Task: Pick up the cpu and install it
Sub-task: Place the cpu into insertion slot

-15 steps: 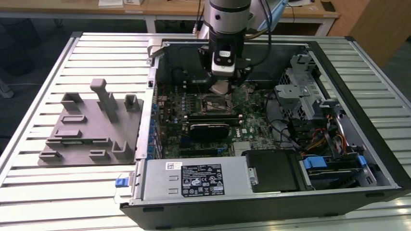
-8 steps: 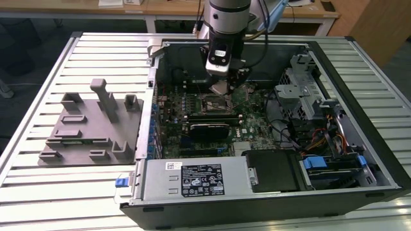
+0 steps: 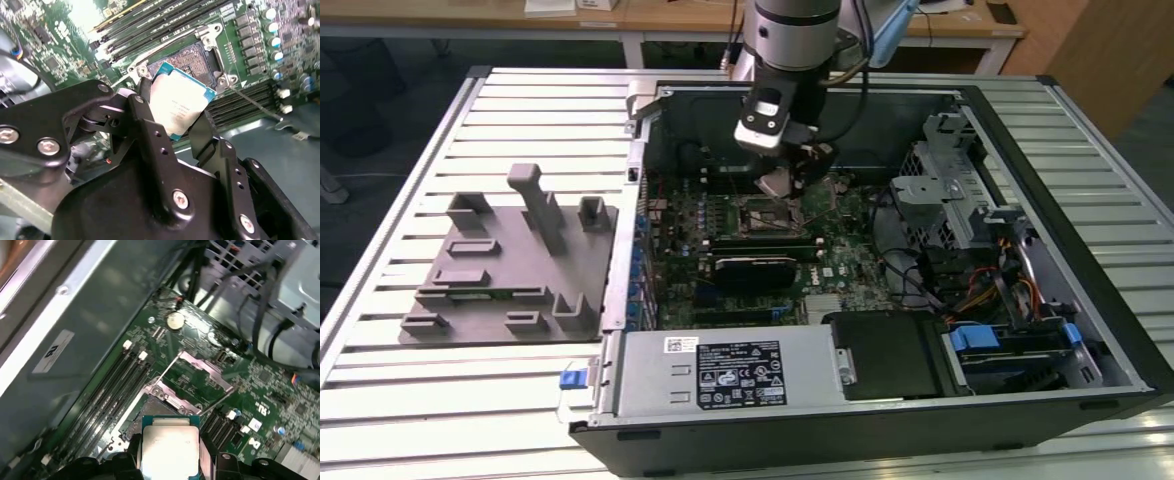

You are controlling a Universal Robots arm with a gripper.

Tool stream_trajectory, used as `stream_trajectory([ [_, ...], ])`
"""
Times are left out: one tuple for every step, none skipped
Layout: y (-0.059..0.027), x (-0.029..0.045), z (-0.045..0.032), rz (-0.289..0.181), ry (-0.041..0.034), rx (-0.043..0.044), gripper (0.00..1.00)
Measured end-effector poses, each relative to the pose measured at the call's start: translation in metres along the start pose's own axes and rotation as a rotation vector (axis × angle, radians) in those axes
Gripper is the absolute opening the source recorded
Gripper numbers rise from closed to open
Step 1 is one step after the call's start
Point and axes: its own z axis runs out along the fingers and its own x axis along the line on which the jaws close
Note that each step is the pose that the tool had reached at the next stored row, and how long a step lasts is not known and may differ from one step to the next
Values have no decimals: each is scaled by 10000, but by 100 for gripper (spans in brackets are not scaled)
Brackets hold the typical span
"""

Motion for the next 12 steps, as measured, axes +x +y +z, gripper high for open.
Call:
stream_trajectory([
  [0,0,1,178,-9,5,54],
  [0,0,1,364,-17,10,54],
  [0,0,2,544,-26,14,54],
  [0,0,2,723,-35,19,54],
  [0,0,3,903,-44,24,54],
  [0,0,4,1081,-53,29,54],
  [0,0,4,1262,-61,34,54],
  [0,0,5,1441,-70,38,54],
  [0,0,7,1861,-90,50,54],
  [0,0,13,2579,-126,70,54],
  [-1,0,15,2758,-134,75,54],
  [-1,0,18,2937,-143,79,54],
])
